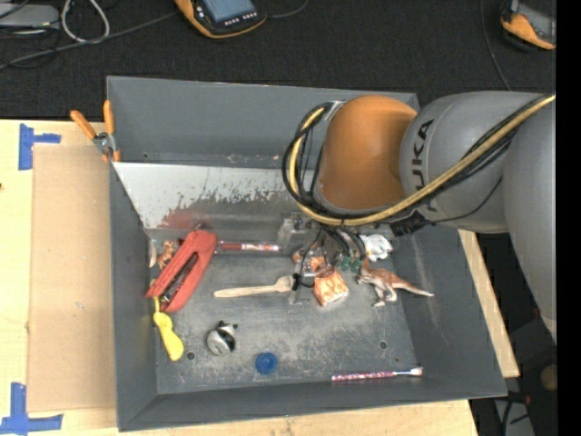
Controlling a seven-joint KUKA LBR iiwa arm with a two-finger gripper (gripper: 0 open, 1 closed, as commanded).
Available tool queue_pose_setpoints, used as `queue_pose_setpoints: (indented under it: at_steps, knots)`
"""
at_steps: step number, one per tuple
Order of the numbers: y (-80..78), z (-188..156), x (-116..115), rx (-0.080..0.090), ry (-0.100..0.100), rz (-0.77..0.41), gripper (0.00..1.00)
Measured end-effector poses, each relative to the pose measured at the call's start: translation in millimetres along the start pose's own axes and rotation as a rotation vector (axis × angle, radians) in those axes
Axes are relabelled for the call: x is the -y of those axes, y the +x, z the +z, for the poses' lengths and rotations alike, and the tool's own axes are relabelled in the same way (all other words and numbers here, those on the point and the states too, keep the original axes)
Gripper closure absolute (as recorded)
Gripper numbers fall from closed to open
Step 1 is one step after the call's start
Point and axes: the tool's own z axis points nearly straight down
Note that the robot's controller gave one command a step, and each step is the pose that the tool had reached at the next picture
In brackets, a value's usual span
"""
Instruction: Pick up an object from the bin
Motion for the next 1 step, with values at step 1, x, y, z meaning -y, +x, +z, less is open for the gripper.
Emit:
queue_pose_setpoints:
  at_steps: [1]
  knots:
    - [-1.8,-4.6,0.3,0.007,0.000,0.002,0.00]
